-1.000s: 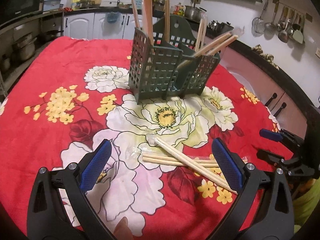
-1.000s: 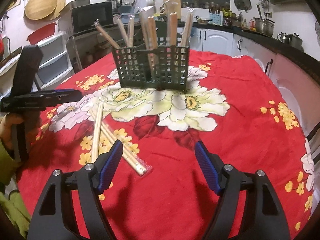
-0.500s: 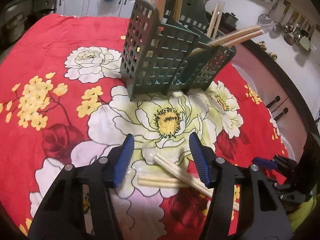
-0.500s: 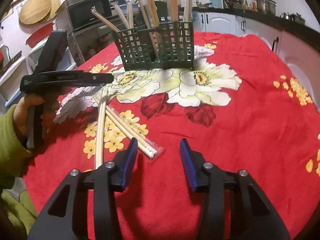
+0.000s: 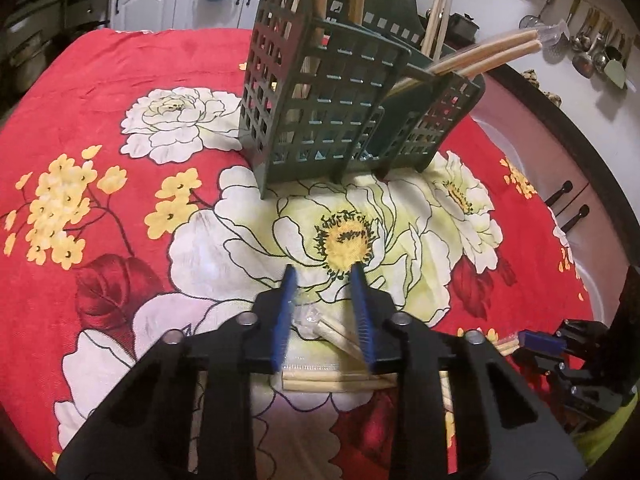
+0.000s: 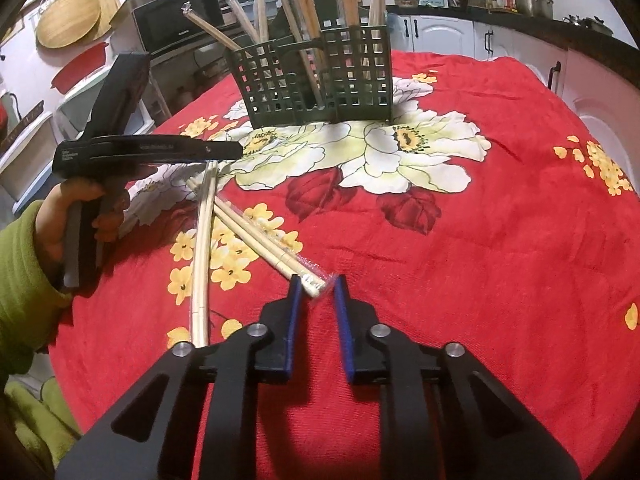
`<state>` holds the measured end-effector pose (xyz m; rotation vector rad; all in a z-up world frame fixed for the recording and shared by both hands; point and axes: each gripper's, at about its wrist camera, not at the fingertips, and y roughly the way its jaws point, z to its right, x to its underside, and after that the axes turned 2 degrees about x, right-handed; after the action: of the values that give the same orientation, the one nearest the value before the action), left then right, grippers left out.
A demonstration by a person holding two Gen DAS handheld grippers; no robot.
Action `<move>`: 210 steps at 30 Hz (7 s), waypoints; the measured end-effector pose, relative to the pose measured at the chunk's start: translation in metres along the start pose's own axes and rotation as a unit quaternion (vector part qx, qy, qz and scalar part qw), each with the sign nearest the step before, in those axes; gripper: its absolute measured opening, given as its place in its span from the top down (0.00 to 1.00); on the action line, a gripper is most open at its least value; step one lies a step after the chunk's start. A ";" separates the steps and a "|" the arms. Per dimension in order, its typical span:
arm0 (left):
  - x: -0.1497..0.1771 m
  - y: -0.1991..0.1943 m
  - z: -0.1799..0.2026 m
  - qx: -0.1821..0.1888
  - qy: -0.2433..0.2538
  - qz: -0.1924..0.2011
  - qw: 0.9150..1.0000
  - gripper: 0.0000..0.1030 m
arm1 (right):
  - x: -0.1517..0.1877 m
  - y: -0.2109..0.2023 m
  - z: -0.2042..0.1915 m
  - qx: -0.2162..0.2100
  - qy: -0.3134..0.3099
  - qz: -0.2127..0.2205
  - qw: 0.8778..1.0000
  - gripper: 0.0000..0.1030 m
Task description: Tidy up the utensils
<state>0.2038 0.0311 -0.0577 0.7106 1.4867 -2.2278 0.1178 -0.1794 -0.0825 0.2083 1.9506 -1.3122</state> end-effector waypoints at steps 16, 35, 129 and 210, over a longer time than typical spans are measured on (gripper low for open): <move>-0.001 -0.016 -0.009 0.010 -0.011 0.025 1.000 0.97 | -0.004 -0.005 0.011 0.019 0.022 0.015 0.999 0.99; -0.011 -0.050 0.014 0.041 0.009 0.065 0.997 0.98 | -0.020 0.015 0.030 -0.025 0.105 -0.015 0.994 0.77; -0.181 -0.141 0.068 0.010 0.073 0.313 0.947 0.96 | -0.249 -0.091 -0.025 0.055 -0.119 0.265 0.955 0.97; 0.073 -0.100 0.095 -0.149 0.036 0.294 0.943 0.10 | -0.002 -0.086 -0.009 0.126 0.002 0.352 0.928 0.06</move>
<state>0.0699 -0.0206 0.0031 0.9858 1.3702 -1.5104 0.0699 -0.2105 -0.0171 0.9421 1.4750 -1.0524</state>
